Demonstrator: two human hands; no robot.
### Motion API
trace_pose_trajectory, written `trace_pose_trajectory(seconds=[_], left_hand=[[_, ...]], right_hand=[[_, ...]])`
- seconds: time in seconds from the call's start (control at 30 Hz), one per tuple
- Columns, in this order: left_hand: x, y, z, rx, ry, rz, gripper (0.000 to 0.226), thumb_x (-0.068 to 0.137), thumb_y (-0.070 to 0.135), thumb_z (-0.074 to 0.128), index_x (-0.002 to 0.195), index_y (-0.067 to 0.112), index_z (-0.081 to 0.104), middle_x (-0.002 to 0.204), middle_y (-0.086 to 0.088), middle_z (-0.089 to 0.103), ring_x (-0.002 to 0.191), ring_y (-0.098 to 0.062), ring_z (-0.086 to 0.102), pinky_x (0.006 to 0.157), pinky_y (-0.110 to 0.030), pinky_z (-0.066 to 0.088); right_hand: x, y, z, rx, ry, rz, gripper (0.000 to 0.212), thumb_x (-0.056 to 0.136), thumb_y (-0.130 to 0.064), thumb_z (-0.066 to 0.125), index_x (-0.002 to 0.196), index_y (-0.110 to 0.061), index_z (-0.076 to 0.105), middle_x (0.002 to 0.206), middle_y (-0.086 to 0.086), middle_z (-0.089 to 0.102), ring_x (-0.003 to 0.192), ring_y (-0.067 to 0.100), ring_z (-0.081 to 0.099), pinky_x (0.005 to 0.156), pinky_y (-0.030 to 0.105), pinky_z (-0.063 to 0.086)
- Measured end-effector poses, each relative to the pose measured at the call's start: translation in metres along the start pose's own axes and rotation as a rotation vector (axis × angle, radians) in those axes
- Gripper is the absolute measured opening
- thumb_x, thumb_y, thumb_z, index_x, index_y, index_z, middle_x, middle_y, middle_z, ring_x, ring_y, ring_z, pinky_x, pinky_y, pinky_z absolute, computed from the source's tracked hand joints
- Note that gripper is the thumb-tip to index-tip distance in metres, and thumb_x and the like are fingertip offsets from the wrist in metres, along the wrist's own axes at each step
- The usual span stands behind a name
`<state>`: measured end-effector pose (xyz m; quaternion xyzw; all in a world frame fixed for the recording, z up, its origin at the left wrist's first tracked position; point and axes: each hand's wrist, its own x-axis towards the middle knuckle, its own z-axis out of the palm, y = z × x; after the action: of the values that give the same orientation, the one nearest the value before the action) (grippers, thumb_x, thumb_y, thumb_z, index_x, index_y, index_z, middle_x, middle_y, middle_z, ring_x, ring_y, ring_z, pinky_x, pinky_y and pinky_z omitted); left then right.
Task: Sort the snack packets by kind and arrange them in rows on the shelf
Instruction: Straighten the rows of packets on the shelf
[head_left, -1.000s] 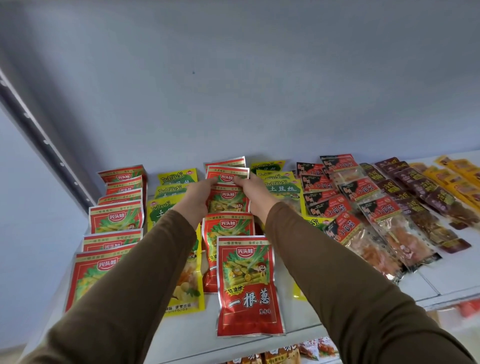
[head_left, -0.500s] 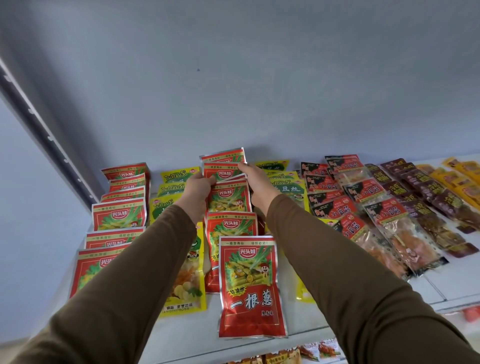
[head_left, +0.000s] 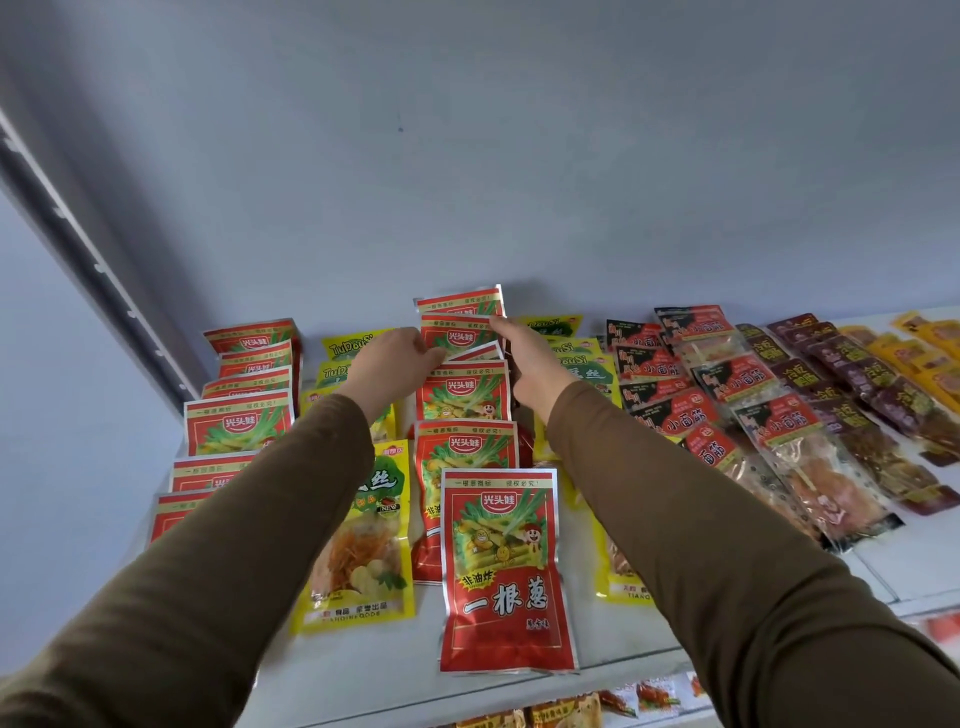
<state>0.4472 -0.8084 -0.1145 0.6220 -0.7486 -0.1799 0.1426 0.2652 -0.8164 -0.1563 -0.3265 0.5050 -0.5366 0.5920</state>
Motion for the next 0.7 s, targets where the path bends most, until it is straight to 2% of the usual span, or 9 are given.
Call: trace_pose_trajectory(seconds=[0.07, 0.13, 0.23, 0.3, 0.4, 0.47, 0.6, 0.7], left_hand=[[0.003, 0.004, -0.006, -0.041, -0.135, -0.032, 0.025, 0.101, 0.040, 0.059, 0.101, 0.015, 0.061, 0.095, -0.001, 0.067, 0.085, -0.019, 0.064, 0.075, -0.032, 0.048], [0.007, 0.003, -0.011, -0.130, -0.249, -0.095, 0.021, 0.099, 0.035, 0.063, 0.102, 0.014, 0.063, 0.090, -0.002, 0.071, 0.074, -0.016, 0.064, 0.067, -0.027, 0.050], [0.013, -0.002, -0.015, -0.300, -0.316, -0.195, 0.023, 0.098, 0.038, 0.064, 0.099, 0.016, 0.067, 0.075, -0.001, 0.073, 0.061, -0.015, 0.062, 0.061, -0.025, 0.052], [0.015, -0.005, -0.016, -0.374, -0.321, -0.225, 0.020, 0.099, 0.033, 0.064, 0.099, 0.013, 0.065, 0.075, -0.003, 0.071, 0.061, -0.016, 0.062, 0.064, -0.030, 0.058], [0.016, -0.006, -0.015, -0.357, -0.340, -0.211, 0.010, 0.099, 0.017, 0.062, 0.108, 0.014, 0.064, 0.092, -0.007, 0.073, 0.071, -0.020, 0.068, 0.067, -0.037, 0.061], [0.018, -0.006, -0.014, -0.380, -0.331, -0.201, 0.009, 0.097, 0.011, 0.063, 0.104, 0.018, 0.064, 0.098, -0.007, 0.073, 0.079, -0.021, 0.069, 0.066, -0.036, 0.060], [0.020, -0.003, -0.014, -0.566, -0.226, -0.228, 0.009, 0.096, 0.008, 0.062, 0.104, 0.013, 0.064, 0.102, -0.009, 0.073, 0.078, -0.020, 0.069, 0.061, -0.031, 0.055], [0.022, 0.001, -0.013, -0.605, -0.131, -0.229, 0.009, 0.099, 0.011, 0.061, 0.103, 0.013, 0.068, 0.099, -0.009, 0.071, 0.079, -0.022, 0.070, 0.061, -0.034, 0.057]], right_hand=[[0.001, -0.001, 0.001, -0.013, -0.006, -0.009, 0.032, 0.101, -0.036, 0.057, 0.118, -0.010, 0.066, 0.112, 0.011, 0.074, 0.101, 0.031, 0.071, 0.089, 0.046, 0.057], [0.002, -0.002, 0.001, -0.034, 0.001, -0.021, 0.031, 0.101, -0.035, 0.057, 0.117, -0.010, 0.066, 0.116, 0.012, 0.073, 0.107, 0.033, 0.070, 0.095, 0.048, 0.054], [0.003, -0.003, 0.000, -0.063, 0.002, -0.032, 0.028, 0.101, -0.037, 0.057, 0.109, -0.013, 0.068, 0.113, 0.010, 0.074, 0.104, 0.032, 0.071, 0.096, 0.049, 0.054], [0.004, -0.003, -0.002, -0.066, -0.004, -0.032, 0.026, 0.101, -0.037, 0.057, 0.103, -0.015, 0.070, 0.109, 0.008, 0.076, 0.103, 0.032, 0.072, 0.096, 0.048, 0.054], [0.004, -0.004, -0.001, -0.077, 0.003, -0.040, 0.024, 0.101, -0.037, 0.058, 0.098, -0.017, 0.070, 0.102, 0.005, 0.076, 0.100, 0.030, 0.072, 0.096, 0.048, 0.054], [0.004, -0.005, -0.002, -0.080, 0.008, -0.037, 0.023, 0.101, -0.036, 0.058, 0.097, -0.017, 0.070, 0.101, 0.006, 0.076, 0.099, 0.030, 0.072, 0.096, 0.048, 0.055], [0.004, -0.005, -0.004, -0.093, -0.002, -0.035, 0.023, 0.099, -0.037, 0.060, 0.102, -0.017, 0.071, 0.109, 0.010, 0.076, 0.103, 0.031, 0.072, 0.098, 0.050, 0.053], [0.002, -0.008, -0.002, -0.052, -0.031, 0.005, 0.027, 0.096, -0.037, 0.063, 0.108, -0.014, 0.071, 0.112, 0.013, 0.075, 0.096, 0.031, 0.073, 0.094, 0.049, 0.056]])
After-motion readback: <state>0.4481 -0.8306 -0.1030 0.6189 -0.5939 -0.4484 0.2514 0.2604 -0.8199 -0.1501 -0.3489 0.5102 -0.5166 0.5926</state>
